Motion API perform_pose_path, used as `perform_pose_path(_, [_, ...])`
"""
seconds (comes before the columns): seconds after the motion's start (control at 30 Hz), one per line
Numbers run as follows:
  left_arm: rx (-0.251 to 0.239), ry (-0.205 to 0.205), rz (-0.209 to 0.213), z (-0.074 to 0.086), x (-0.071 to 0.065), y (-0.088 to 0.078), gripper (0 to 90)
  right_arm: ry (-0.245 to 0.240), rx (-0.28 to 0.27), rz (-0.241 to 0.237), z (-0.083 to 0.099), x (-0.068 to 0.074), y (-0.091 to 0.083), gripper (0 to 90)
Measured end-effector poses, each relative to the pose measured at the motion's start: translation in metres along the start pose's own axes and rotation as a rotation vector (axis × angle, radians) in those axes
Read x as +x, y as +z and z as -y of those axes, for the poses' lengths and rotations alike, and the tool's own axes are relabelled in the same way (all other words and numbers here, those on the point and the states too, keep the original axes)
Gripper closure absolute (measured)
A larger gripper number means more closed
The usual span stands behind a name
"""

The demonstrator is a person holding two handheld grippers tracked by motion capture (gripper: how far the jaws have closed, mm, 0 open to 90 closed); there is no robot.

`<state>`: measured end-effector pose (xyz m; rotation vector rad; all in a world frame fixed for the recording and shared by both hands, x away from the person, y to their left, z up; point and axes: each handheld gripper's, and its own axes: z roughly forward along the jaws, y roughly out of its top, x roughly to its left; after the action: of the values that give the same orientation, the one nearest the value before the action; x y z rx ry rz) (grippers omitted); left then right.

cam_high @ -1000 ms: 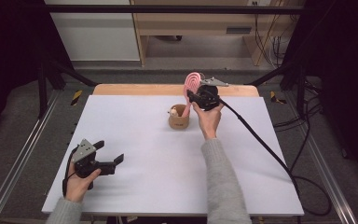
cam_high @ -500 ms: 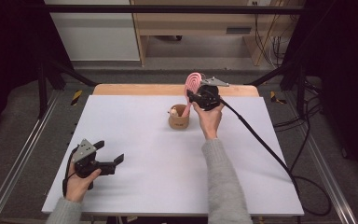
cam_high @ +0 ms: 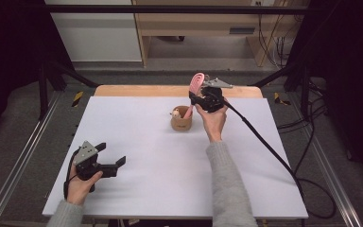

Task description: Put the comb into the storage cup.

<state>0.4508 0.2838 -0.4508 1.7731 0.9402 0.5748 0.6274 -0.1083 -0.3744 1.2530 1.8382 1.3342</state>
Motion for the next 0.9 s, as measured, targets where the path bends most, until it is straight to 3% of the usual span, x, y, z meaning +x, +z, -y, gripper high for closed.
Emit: perform_pose_path(0.9, [0.003, 0.001, 0.001, 0.0, -0.001, 0.001, 1.8, -0.017, -0.043, -0.035, -0.002, 0.005, -0.011, 33.2])
